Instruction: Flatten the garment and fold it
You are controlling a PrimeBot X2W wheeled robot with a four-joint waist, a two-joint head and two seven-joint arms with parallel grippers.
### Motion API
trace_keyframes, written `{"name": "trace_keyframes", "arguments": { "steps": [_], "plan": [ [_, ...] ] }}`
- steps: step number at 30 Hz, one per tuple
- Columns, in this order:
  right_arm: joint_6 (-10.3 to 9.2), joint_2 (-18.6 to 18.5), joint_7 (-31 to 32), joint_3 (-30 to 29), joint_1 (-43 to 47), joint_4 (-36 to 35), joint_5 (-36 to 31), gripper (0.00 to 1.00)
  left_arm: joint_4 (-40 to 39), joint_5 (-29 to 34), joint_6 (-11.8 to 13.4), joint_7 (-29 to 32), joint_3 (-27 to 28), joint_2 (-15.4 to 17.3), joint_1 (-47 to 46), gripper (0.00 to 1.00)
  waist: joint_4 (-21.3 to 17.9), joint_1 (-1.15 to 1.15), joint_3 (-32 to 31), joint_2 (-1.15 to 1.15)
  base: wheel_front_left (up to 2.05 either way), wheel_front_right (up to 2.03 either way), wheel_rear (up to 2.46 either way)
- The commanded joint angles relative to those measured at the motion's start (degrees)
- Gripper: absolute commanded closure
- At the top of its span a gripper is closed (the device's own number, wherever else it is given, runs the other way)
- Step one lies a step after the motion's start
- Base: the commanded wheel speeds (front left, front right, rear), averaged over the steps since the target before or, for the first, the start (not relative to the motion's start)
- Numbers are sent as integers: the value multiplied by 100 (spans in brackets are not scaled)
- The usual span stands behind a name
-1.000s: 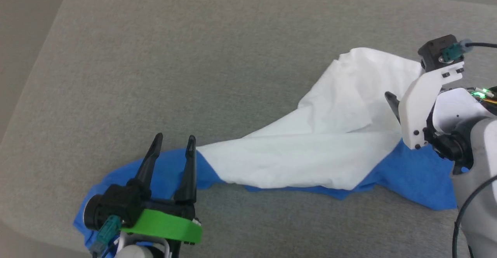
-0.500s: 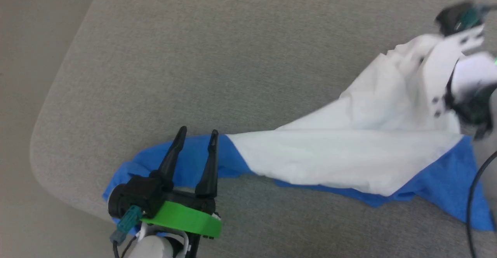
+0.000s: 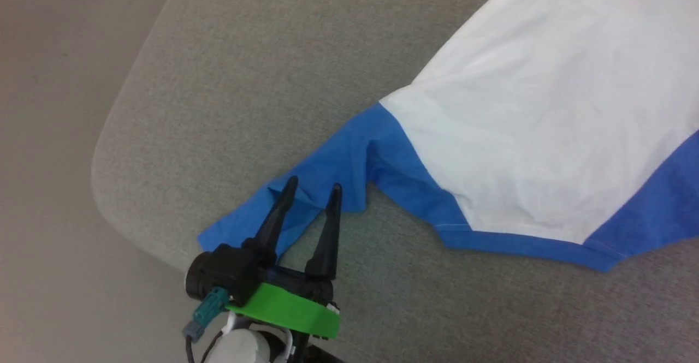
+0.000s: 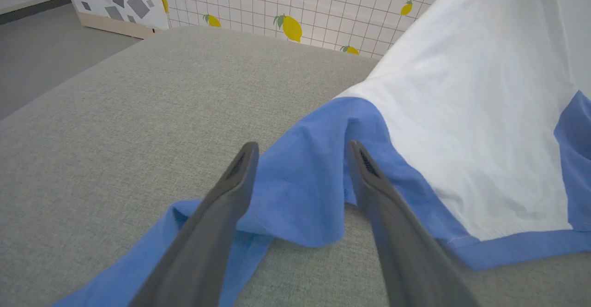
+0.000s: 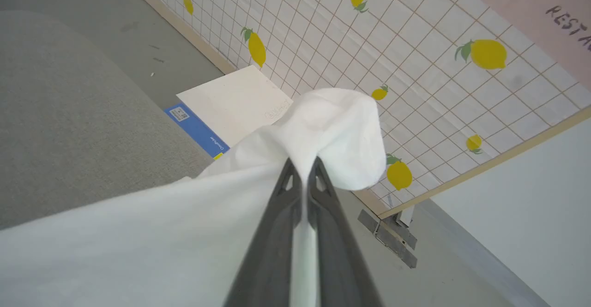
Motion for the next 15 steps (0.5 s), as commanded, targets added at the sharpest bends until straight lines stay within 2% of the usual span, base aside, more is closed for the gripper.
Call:
{"name": "trace_keyframes", "arguments": {
  "steps": [1,4,5,6,11,15],
  "plan": [
    [-9,0,-156,2,-47,207,-136,100,59,45,-65,-27,0,-55,-120,0,187,0,171,0,0,0,0],
    [-9,53,-437,-91,0,643,-377,100,127,89,-149,-27,-18,-122,-151,0,230,0,216,0,0,0,0],
    [-9,108,-517,-192,55,789,-458,60,149,105,-173,-27,-22,-142,-164,0,230,0,229,0,0,0,0],
    [-9,166,-568,-292,101,894,-512,0,164,115,-191,-27,-24,-157,-176,0,224,0,238,0,0,0,0],
    [-9,454,-928,-583,369,1306,-452,0,248,218,-259,-27,20,-212,-241,0,-3,0,85,0,0,0,0],
    [-9,419,-990,-722,528,1174,-138,0,269,340,-265,-27,122,-203,-235,0,-274,0,-168,0,0,0,0]
  ]
}}
